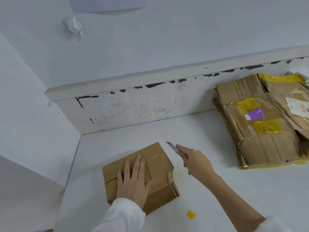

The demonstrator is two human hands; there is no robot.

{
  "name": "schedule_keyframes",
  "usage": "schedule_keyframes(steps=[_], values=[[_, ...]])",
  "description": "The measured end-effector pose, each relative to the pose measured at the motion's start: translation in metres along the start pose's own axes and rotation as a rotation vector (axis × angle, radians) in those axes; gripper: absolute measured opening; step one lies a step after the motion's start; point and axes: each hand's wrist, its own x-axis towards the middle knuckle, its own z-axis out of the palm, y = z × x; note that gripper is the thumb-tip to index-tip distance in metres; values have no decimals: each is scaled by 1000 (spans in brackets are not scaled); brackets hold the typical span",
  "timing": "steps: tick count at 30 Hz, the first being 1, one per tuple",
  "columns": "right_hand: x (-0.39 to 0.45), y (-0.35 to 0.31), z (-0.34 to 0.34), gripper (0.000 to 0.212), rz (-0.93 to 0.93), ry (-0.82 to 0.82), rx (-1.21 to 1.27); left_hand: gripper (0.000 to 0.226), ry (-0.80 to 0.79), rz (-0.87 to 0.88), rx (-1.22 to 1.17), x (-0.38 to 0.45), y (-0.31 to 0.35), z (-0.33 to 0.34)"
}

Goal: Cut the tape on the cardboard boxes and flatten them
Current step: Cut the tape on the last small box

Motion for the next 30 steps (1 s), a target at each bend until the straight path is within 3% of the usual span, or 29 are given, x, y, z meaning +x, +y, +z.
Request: schedule_keyframes(steps=[3, 9, 18, 30], values=[[1, -2, 1, 31, -49, 0, -105, 57, 152, 121, 33, -3, -5, -3], [11, -6, 2, 27, -45, -46, -97, 62, 75, 229, 69, 4, -33, -13], [27, 2, -6, 30, -181, -123, -122, 78, -94, 112, 86, 7, -33, -13], [15, 36, -10, 30, -318, -258, -8, 79, -148, 111, 89, 8, -29, -14]])
